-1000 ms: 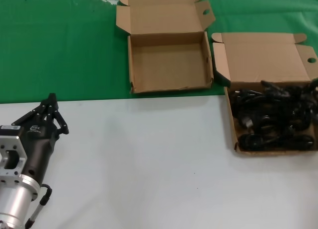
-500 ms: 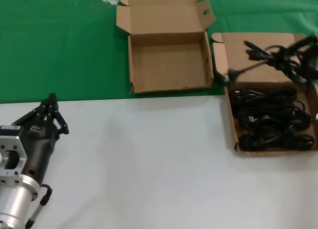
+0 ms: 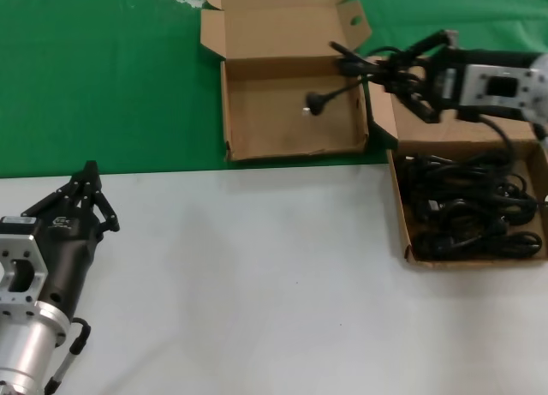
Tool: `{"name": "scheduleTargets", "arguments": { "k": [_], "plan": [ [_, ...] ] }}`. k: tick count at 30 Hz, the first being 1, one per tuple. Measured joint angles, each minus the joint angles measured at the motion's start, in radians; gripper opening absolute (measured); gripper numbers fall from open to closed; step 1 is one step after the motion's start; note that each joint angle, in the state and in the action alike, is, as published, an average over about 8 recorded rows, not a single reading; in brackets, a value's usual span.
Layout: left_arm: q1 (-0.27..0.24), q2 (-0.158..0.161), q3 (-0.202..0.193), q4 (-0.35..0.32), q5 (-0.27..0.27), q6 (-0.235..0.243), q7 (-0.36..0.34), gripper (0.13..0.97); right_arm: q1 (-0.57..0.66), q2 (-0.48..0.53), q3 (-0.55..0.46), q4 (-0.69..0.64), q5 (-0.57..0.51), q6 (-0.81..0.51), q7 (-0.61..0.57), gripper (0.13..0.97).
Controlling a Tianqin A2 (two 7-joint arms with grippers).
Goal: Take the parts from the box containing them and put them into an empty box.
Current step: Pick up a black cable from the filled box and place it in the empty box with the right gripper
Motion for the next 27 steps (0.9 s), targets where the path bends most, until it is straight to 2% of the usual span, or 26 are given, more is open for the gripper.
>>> {"name": "scheduleTargets", "arguments": {
  "k": [8, 22, 27],
  "plan": [
    [0.0, 0.0, 0.0, 0.0, 0.0, 0.0, 0.0, 0.139, 0.062, -0.139, -0.014, -0.162, 0.018, 0.036, -0.129, 0.202],
    [0.0, 0.0, 0.0, 0.0, 0.0, 0.0, 0.0, 0.139, 0.256, -0.375, 0.086, -0.725, 0.119, 0.106, -0.584, 0.202],
    [0.0, 0.0, 0.0, 0.0, 0.0, 0.0, 0.0, 0.139, 0.292, -0.426, 0.124, -0.846, 0.144, 0.152, -0.694, 0.202]
  ]
}}
